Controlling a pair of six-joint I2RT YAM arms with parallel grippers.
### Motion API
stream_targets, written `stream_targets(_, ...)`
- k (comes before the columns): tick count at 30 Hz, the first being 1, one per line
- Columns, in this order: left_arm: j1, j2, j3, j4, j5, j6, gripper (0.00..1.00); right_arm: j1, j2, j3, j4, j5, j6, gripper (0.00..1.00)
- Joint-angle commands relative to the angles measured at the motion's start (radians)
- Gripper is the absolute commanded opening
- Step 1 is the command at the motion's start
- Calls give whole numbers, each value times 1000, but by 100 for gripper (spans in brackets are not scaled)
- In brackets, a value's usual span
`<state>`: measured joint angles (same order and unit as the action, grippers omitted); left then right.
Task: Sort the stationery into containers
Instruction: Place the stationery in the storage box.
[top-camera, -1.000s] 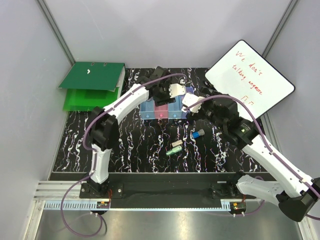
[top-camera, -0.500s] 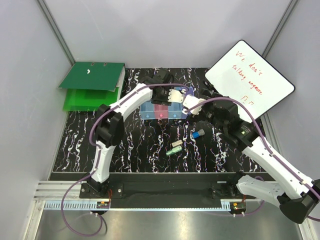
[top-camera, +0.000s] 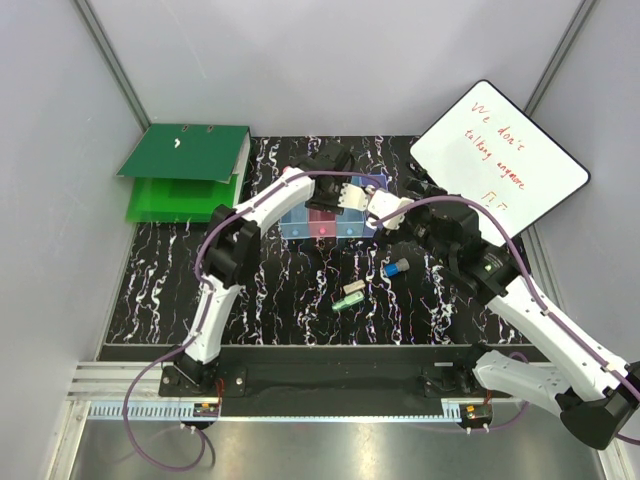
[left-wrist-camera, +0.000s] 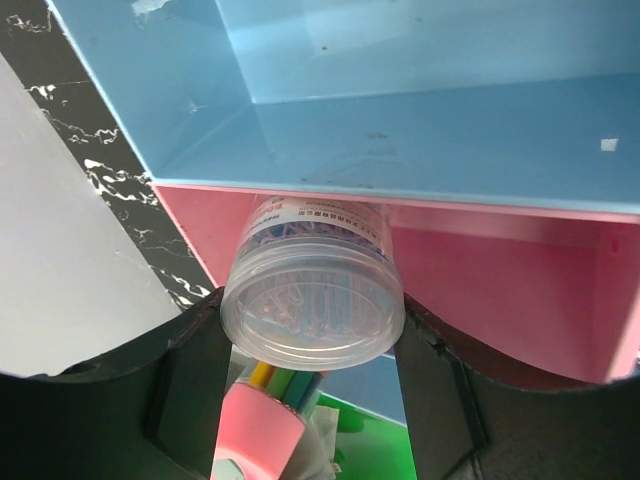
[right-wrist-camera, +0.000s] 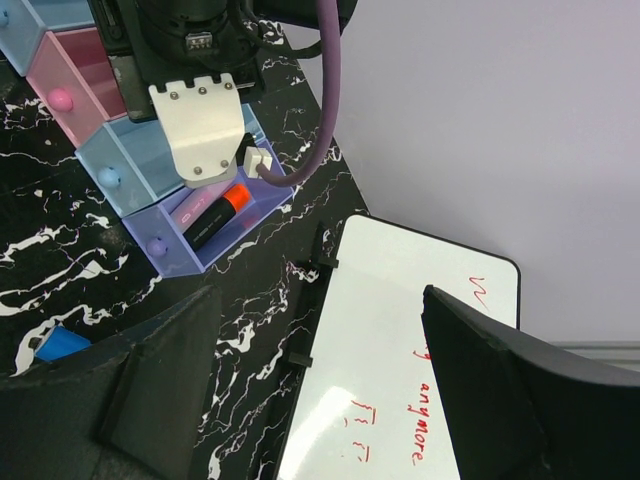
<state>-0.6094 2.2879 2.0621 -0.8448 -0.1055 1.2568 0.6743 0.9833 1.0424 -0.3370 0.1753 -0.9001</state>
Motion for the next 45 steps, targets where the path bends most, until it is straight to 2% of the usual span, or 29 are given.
stream_targets(1,-4,22,72,29,-22,4,14,4,-23,-10,43,20,4,88)
stream_targets(2,-4,27,76,29,-22,1,22,5,-23,-12,44,18,3,88)
stream_targets(11,-4,50,112,27,-22,-5,31,4,-25,-12,47,16,1,88)
stream_targets(12,-4,50,110,29,-22,-8,38,4,-25,-10,50,16,-2,88)
stream_targets(18,-4,48,113,30,-23,-14,60,-1,-23,-12,50,16,0,88)
stream_targets(21,-4,50,121,32,-25,-20,61,-2,-24,-10,53,13,0,88)
stream_targets(22,-4,50,119,33,-25,-23,71,-2,-25,-10,52,13,1,88)
stream_targets(23,-4,50,121,35,-26,-25,77,-2,-23,-10,52,15,-2,88)
stream_targets(28,-4,53,119,52,-40,-27,95,-2,-26,-10,50,15,0,88)
stream_targets(37,-4,38,133,115,-94,-65,96,-4,-23,-7,52,15,-2,88)
stream_targets(42,-9,-66,155,125,-69,-178,99,-4,-24,-1,30,18,1,88)
stream_targets(45,-16,-172,84,125,-42,-227,99,-4,-28,-7,10,15,7,88)
